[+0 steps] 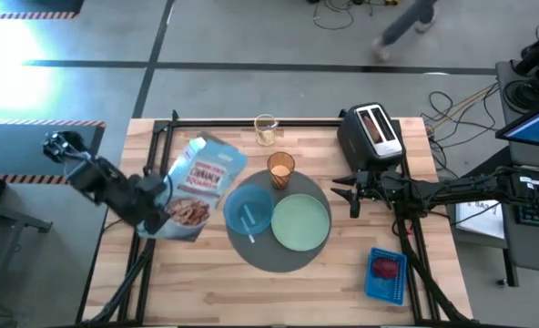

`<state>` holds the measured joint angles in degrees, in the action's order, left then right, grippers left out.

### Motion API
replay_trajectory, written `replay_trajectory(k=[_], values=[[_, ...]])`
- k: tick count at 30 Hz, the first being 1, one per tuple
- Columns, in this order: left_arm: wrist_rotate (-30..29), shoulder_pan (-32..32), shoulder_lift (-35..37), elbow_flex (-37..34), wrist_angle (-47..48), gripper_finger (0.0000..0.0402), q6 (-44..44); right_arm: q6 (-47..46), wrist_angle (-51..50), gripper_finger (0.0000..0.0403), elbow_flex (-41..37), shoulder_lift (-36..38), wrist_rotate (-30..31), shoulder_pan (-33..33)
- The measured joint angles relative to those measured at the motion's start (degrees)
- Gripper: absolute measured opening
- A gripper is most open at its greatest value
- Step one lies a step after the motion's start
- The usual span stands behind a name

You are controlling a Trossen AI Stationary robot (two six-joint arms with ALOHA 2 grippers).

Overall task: Arrange a breakfast setting
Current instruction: Pour the cereal from the cereal box into a blue bowl

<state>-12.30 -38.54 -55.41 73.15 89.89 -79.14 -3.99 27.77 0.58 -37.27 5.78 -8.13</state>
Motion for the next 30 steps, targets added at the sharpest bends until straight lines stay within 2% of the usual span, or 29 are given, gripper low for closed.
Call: replay_trajectory(k=[6, 10, 21, 26, 30], values=[[0.0, -13.2, -5.1, 2.1, 0.1, 0.0178, -11.3, 0.0, 0.0, 0.0134, 0.0, 0.0, 0.0, 0.0], [0.7, -18.3, -7.9, 4.9, 0.1, 0.0178, -16.1, 0.0, 0.0, 0.0134, 0.0, 0.0, 0.0, 0.0], [7.2, -19.4, -15.9, 14.9, -0.1, 0.0178, -12.9, 0.0, 0.0, 0.0134, 0.0, 0.0, 0.0, 0.0], [10.3, -18.7, -15.0, 15.7, 0.2, 0.0178, -13.6, 0.0, 0.0, 0.0134, 0.0, 0.0, 0.0, 0.0], [10.1, -16.9, -13.3, 15.6, 0.2, 0.0178, -14.1, 0.0, 0.0, 0.0134, 0.0, 0.0, 0.0, 0.0]])
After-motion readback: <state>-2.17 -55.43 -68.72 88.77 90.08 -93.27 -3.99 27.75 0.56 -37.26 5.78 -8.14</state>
